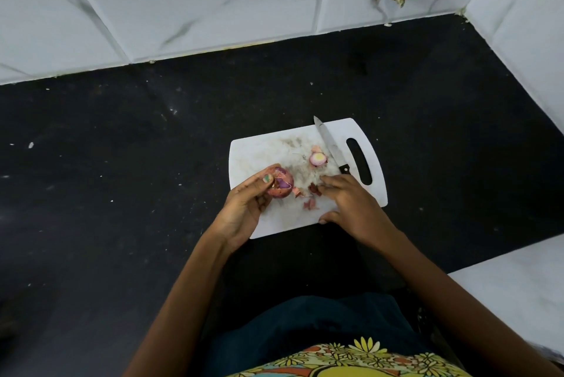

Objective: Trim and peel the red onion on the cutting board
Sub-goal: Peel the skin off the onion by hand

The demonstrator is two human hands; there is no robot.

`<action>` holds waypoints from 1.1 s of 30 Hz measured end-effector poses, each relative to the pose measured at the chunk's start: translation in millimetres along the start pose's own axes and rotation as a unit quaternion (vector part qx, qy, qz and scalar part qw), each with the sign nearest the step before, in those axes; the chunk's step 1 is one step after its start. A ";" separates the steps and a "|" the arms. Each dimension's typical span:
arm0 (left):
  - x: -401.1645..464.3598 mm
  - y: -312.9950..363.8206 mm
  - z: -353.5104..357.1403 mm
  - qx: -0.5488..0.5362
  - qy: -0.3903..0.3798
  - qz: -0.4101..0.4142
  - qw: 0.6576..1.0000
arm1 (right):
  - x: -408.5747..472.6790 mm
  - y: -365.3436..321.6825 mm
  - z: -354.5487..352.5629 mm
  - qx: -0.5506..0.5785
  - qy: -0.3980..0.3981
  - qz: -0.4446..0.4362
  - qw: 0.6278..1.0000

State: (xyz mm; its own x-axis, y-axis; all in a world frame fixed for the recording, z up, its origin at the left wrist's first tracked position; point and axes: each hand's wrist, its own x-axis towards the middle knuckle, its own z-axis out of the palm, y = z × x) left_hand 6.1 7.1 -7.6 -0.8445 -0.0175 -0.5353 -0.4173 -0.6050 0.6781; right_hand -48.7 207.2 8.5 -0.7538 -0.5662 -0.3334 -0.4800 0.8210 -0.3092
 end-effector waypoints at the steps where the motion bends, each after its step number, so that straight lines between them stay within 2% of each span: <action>1: 1.9 2.1 -0.4 0.001 0.000 0.003 1.000 | 2.5 0.1 0.1 0.001 0.004 -0.003 1.000; 15: 38.3 43.6 -0.3 -0.035 0.020 0.024 0.999 | 63.2 2.6 -18.9 0.022 0.013 -0.003 1.000; 19: 38.3 44.3 0.8 -0.033 0.023 0.024 0.999 | 67.5 4.2 -26.7 0.039 -0.015 -0.001 0.999; 20: 37.7 44.3 0.1 -0.034 0.023 0.023 0.999 | 68.8 5.0 -29.4 0.069 -0.004 0.001 0.998; 22: 36.7 44.4 -1.4 -0.039 0.024 0.024 0.999 | 74.3 5.9 -33.5 0.123 0.073 -0.002 0.990; 24: 35.9 44.9 -1.2 -0.043 0.027 0.026 0.998 | 84.3 5.0 -35.2 0.131 0.156 0.002 0.979; 26: 35.0 46.0 -0.4 -0.047 0.027 0.027 0.998 | 96.0 0.5 -36.6 0.122 0.181 0.005 0.976; 31: 32.6 49.7 -0.4 -0.047 0.020 0.028 0.998 | 121.6 -10.8 -24.3 0.055 0.080 -0.015 0.995; 33: 31.7 48.8 -1.7 -0.050 0.018 0.030 0.998 | 122.9 -14.3 -14.6 -0.005 0.064 -0.043 0.997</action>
State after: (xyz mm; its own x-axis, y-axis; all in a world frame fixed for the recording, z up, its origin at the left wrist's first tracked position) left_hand -40.6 -24.3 7.7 -0.8542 -0.0837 -0.5132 -0.3285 -0.6782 0.6574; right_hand -141.1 127.0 -15.1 -0.7609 -0.6205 -0.1898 -0.5489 0.7715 -0.3217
